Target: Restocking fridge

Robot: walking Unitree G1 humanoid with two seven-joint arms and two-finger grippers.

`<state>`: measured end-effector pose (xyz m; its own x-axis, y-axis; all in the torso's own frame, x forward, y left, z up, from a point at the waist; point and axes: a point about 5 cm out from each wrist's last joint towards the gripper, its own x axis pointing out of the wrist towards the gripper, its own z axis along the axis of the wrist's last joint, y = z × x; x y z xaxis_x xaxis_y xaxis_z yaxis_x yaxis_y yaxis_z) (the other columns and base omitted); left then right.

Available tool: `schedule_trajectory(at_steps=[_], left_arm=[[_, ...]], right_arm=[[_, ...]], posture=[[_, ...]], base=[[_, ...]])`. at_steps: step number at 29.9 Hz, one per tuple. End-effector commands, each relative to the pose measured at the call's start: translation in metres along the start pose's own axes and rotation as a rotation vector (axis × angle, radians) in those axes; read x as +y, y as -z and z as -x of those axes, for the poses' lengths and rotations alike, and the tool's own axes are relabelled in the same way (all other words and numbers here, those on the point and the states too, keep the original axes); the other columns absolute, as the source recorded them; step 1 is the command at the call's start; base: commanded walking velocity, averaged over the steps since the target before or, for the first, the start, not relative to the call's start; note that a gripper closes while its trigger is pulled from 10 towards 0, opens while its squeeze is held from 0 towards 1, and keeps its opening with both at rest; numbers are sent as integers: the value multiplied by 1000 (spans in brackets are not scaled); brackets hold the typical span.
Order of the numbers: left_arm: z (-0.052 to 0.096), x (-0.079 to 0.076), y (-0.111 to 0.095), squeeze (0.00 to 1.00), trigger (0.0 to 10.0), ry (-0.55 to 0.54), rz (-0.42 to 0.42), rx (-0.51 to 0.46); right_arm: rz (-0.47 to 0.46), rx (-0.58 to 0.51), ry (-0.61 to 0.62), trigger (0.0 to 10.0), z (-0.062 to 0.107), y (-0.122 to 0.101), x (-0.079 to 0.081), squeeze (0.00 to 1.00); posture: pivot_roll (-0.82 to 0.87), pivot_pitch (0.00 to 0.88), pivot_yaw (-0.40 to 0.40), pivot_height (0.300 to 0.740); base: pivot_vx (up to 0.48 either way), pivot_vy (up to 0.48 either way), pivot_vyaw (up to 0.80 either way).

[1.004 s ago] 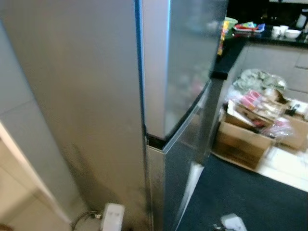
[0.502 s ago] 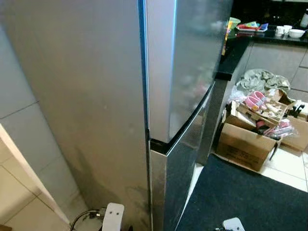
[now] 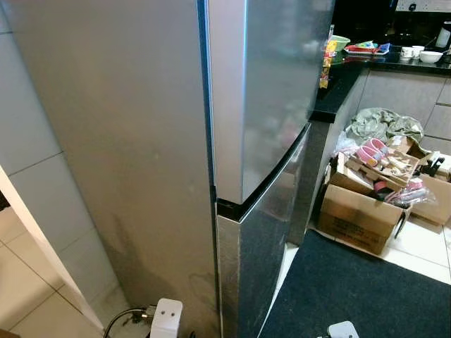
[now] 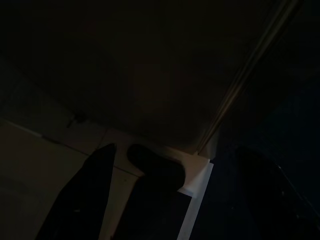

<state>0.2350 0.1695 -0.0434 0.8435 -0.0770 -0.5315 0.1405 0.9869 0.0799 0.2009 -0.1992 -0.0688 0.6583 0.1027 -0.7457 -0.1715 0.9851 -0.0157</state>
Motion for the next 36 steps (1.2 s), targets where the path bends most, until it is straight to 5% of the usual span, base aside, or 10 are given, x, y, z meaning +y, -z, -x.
schedule_trajectory(at_steps=[1,12,36], left_arm=[[1,-4,4,0,10000,13,-2,12],[2,2,5,0,10000,-25,47,11],[5,6,12,0,10000,-36,-11,50]], right_arm=[[2,11,7,10000,1,3,-4,0],[5,12,4,10000,2,3,-3,0],[49,-10,-17,10000,-2,-8,1,0]], posture=[[-83,61,-4,740],[-82,57,-3,740],[-52,0,-10,740]], base=[[0,0,0],[0,0,0],[0,0,0]])
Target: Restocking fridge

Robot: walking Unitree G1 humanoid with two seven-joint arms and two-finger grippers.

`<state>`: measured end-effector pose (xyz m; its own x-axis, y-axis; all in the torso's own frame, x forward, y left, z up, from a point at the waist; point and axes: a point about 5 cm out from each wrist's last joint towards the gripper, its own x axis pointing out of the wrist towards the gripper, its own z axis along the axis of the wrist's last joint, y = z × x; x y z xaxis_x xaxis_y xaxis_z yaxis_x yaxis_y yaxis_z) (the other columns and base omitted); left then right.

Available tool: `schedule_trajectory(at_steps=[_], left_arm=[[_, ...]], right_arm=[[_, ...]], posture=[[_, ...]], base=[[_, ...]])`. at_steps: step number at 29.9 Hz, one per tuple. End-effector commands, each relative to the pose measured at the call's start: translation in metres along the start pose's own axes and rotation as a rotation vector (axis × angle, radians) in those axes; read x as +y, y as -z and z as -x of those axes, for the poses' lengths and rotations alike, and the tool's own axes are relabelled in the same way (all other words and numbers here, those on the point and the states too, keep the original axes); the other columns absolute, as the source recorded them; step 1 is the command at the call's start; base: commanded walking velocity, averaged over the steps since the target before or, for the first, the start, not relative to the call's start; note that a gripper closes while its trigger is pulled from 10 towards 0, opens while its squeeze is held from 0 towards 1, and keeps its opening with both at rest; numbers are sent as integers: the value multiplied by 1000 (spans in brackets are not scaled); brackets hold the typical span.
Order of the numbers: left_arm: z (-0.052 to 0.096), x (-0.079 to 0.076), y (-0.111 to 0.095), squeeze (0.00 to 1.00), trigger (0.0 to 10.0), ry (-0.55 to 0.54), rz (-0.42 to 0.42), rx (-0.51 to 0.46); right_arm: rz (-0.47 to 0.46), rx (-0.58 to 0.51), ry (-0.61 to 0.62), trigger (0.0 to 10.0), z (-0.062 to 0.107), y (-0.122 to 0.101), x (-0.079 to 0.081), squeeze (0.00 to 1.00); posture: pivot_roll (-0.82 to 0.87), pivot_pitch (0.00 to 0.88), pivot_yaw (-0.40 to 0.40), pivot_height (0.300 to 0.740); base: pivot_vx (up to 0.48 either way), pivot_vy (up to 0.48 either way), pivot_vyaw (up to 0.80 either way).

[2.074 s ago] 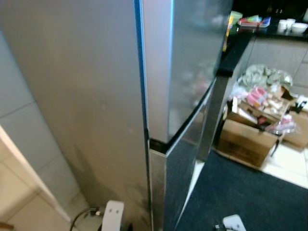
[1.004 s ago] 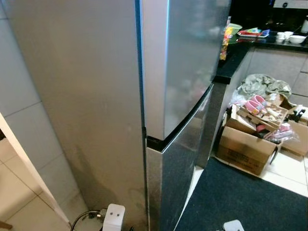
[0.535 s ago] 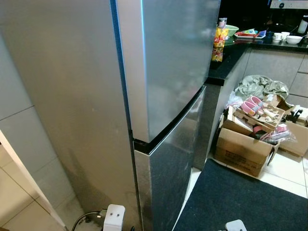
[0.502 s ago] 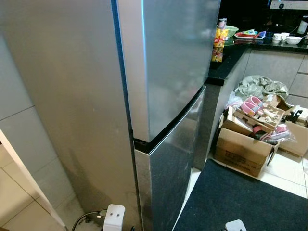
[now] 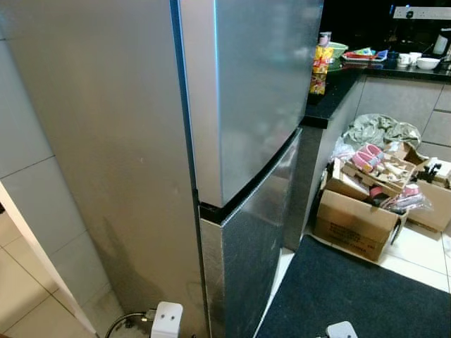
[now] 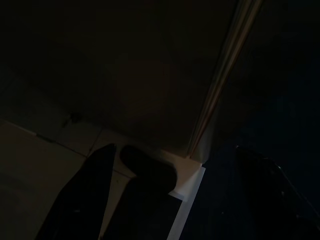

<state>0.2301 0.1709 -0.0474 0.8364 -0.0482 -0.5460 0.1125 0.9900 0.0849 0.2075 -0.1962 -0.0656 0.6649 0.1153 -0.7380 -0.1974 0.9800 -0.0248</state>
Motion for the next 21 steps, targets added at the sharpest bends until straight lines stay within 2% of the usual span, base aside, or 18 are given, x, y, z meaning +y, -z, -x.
schedule_trajectory(at_steps=[1,11,14,17,20,21], left_arm=[[2,6,6,0,10000,-10,-24,30],[-1,9,-3,0,10000,4,-46,10],[-3,18,-9,0,10000,-21,-69,0],[-1,24,-6,0,10000,-41,-54,11],[3,25,-1,0,10000,27,-87,12],[5,28,1,0,10000,15,-43,10]], right_arm=[[27,1,-8,10000,0,-2,-1,0],[47,-26,-29,10000,-3,-11,3,0],[18,-44,-14,10000,-5,-15,6,0],[33,-32,-40,10000,-4,-10,11,0],[-24,-23,-79,10000,-3,-2,17,0],[-37,-18,-88,10000,-3,0,19,0]], posture=[[-51,0,-10,740],[-32,0,-8,740],[-26,0,-9,740],[-15,0,-11,740],[-43,71,-6,740],[-30,87,6,740]], base=[[0,0,0],[0,0,0],[0,0,0],[0,0,0],[0,0,0],[0,0,0]])
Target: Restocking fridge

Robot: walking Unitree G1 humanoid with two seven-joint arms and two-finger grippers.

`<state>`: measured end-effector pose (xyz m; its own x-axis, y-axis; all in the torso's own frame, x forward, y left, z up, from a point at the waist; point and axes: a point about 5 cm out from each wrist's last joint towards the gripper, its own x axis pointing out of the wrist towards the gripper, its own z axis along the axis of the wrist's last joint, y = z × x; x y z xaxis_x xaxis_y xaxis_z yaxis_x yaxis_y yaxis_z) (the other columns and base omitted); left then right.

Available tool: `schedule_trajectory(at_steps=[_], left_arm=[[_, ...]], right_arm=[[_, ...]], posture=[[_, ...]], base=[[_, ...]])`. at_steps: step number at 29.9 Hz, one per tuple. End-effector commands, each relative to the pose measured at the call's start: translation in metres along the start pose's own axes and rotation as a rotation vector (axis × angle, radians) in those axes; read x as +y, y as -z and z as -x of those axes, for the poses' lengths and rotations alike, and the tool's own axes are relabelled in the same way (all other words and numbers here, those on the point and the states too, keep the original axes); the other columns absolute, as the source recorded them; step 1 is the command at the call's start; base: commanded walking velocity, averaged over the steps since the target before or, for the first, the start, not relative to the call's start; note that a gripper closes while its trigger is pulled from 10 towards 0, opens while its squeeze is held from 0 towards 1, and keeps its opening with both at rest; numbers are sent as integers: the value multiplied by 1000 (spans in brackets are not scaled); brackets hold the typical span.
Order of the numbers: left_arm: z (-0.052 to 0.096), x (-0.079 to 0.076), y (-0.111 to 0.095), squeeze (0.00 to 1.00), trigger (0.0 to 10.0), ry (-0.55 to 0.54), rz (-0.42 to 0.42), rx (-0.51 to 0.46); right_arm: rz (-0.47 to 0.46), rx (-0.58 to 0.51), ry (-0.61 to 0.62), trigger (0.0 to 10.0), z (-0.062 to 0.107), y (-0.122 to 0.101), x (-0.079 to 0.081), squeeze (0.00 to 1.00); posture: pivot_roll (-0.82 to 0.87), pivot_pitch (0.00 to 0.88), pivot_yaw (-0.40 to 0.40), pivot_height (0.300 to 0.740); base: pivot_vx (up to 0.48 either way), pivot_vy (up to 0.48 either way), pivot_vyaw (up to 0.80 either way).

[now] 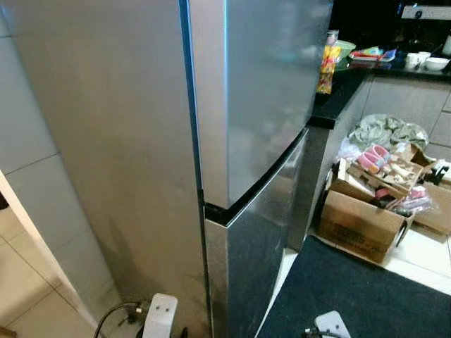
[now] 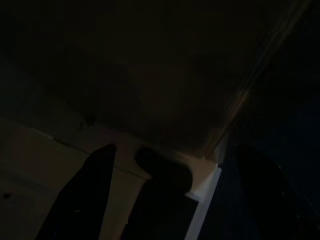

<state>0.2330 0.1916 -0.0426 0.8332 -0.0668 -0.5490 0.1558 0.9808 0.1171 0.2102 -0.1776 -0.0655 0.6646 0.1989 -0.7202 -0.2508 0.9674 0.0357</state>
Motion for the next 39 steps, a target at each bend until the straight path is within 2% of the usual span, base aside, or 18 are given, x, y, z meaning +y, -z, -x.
schedule_trajectory(at_steps=[1,2,4,6,7,10,17,22,23,24,25,26,33,36,39], left_arm=[[7,7,9,0,10000,-37,41,-5],[7,7,9,0,10000,-37,41,-5],[10,7,14,0,10000,-38,104,-1],[12,12,12,0,10000,-35,7,-19],[12,12,12,0,10000,-35,7,-19],[9,26,3,0,10000,-112,52,-44],[3,24,-8,0,10000,-97,51,-65],[-4,15,-24,0,10000,-38,36,-109],[-5,15,-27,0,8706,-36,50,-122],[-6,15,-31,0,8000,-32,58,-136],[-6,15,-31,0,8000,-32,58,-136],[-6,14,-38,0,0,-5,70,-179],[-3,12,-47,0,0,66,54,-258],[4,12,-54,0,0,132,52,-345],[8,10,-59,0,0,171,47,-385]], right_arm=[[-142,-17,-11,10000,2,9,5,0],[-142,-17,-11,10000,2,9,5,0],[-65,-20,-36,10000,6,15,6,0],[-79,-15,-12,10000,8,19,2,0],[-79,-15,-12,10000,8,19,2,0],[-65,19,53,10000,10,24,-5,0],[-19,20,57,10000,9,21,-7,0],[2,-5,63,10000,7,10,-10,0],[7,-5,63,10000,7,10,-11,0],[9,-6,65,10000,7,9,-12,0],[9,-6,65,10000,7,9,-12,0],[12,-5,70,10000,8,10,-13,0],[19,3,74,10000,9,13,-16,0],[20,4,76,10000,11,14,-18,0],[21,5,76,10000,11,15,-18,0]], posture=[[-35,145,-4,740],[-35,145,-4,740],[-4,137,14,740],[-23,120,12,740],[-23,120,12,740],[-39,115,16,740],[-46,91,20,740],[-60,82,5,740],[-57,81,3,740],[-55,80,1,740],[-55,80,1,740],[-53,81,-3,740],[-58,84,-3,740],[-57,89,-8,740],[-55,90,-10,740]], base=[[0,0,0],[0,0,0],[0,0,0],[0,0,0],[0,0,0],[0,0,0],[0,0,0],[0,0,0],[0,0,0],[0,0,0],[0,0,0],[0,0,0],[0,0,0],[0,0,0],[0,0,0]])
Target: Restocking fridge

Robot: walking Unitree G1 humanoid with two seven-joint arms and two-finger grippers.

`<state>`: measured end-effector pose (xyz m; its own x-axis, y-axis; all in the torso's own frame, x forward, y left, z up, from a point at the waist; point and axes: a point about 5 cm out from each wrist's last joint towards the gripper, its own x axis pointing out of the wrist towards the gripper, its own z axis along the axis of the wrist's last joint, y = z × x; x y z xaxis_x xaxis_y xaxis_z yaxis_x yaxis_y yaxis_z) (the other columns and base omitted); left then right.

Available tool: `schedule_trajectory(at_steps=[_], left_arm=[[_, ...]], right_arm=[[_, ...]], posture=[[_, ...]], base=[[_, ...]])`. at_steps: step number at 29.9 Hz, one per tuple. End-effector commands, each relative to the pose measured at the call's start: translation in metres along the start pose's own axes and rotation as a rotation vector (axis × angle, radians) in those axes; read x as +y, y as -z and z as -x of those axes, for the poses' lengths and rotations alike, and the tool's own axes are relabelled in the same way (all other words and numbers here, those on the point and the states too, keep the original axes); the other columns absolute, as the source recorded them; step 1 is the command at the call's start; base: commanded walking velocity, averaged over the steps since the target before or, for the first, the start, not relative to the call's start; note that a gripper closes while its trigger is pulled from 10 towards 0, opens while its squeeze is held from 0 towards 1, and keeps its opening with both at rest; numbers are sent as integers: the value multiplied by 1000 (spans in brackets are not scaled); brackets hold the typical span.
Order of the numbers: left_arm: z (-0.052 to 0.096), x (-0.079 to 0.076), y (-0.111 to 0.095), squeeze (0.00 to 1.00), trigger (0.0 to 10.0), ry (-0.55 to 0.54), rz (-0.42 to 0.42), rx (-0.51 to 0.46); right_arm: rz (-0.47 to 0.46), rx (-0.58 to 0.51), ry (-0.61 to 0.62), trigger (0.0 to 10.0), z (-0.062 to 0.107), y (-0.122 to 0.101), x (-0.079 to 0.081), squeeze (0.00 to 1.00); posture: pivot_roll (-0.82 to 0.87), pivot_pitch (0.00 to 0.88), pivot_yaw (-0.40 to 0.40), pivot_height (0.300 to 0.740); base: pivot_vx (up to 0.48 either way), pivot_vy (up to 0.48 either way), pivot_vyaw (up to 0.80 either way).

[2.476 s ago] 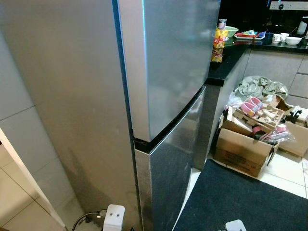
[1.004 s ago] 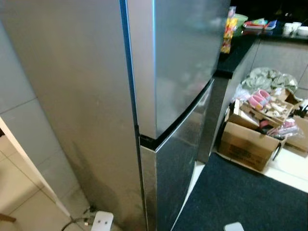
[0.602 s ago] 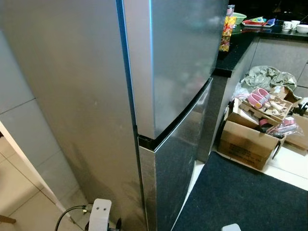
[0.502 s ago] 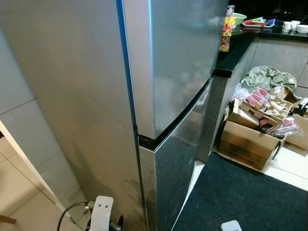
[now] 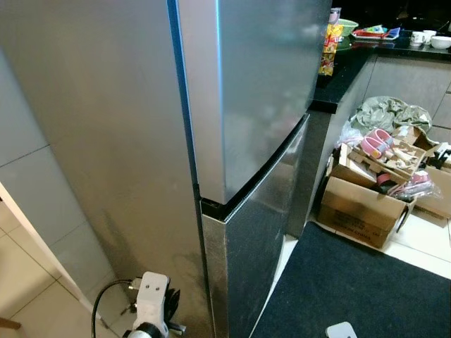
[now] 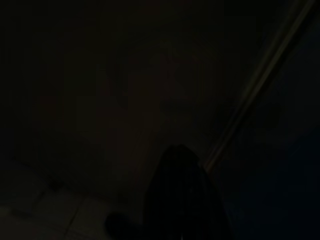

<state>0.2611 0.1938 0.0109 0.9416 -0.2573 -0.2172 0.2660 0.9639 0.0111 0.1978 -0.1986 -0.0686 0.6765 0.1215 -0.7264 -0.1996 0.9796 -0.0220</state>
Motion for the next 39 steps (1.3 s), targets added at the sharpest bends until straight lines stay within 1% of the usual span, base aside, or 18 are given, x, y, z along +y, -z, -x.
schedule_trajectory(at_steps=[1,3,7,9,15,19,20,21,22,23,24,25,28,29,34,35,36,39], left_arm=[[2,-6,-6,0,0,68,2,-48],[2,-12,-19,0,0,143,9,-107],[1,-17,-32,0,0,188,8,-162],[1,-17,-32,0,0,188,8,-162],[-16,-20,-62,0,0,175,3,-256],[-19,-18,-69,0,0,141,-31,-271],[-21,-20,-70,0,314,144,-35,-270],[-23,-22,-72,0,1490,154,-27,-269],[-23,-22,-72,0,1490,154,-27,-269],[-24,-23,-72,0,3412,157,-21,-268],[-25,-25,-73,0,3412,162,-27,-266],[-27,-26,-74,0,6431,163,-25,-266],[-29,-28,-75,0,6431,163,-22,-265],[-32,-29,-76,0,10000,164,-17,-263],[-38,-36,-81,0,10000,187,6,-262],[-38,-41,-82,0,10000,228,12,-263],[-38,-51,-83,0,10000,315,16,-252],[-37,-56,-82,0,10000,354,10,-237]], right_arm=[[20,-4,-2,10000,1,1,-2,0],[23,-3,-3,10000,1,1,-3,0],[26,-4,-3,10000,2,1,-3,0],[26,-4,-3,10000,2,1,-3,0],[33,-13,4,10000,1,-2,-5,0],[37,-14,4,10000,1,-3,-5,0],[36,-16,5,10000,1,-3,-6,0],[36,-17,6,10000,1,-4,-6,0],[36,-17,6,10000,1,-4,-6,0],[36,-18,6,10000,1,-4,-6,0],[37,-19,6,10000,1,-4,-6,0],[38,-20,6,10000,1,-4,-6,0],[38,-21,7,10000,1,-5,-6,0],[37,-21,7,10000,1,-5,-6,0],[37,-20,9,10000,1,-4,-6,0],[36,-20,10,10000,1,-4,-6,0],[36,-19,13,10000,2,-3,-7,0],[35,-18,15,10000,2,-2,-8,0]], posture=[[-53,91,-13,740],[-49,93,-16,740],[-48,92,-15,740],[-48,92,-15,740],[-51,93,-16,740],[-54,92,-14,740],[-59,95,-13,740],[-57,95,-15,740],[-57,95,-15,740],[-57,95,-15,740],[-57,98,-15,740],[-59,98,-14,740],[-59,98,-14,740],[-61,99,-14,740],[-62,99,-13,740],[-64,98,-13,740],[-66,98,-11,740],[-66,98,-11,740]], base=[[0,0,0],[0,0,0],[0,0,0],[0,0,0],[0,0,0],[0,0,0],[0,0,0],[0,0,0],[0,0,0],[0,0,0],[0,0,0],[0,0,0],[0,0,0],[0,0,0],[0,0,0],[0,0,0],[0,0,0],[0,0,0]])
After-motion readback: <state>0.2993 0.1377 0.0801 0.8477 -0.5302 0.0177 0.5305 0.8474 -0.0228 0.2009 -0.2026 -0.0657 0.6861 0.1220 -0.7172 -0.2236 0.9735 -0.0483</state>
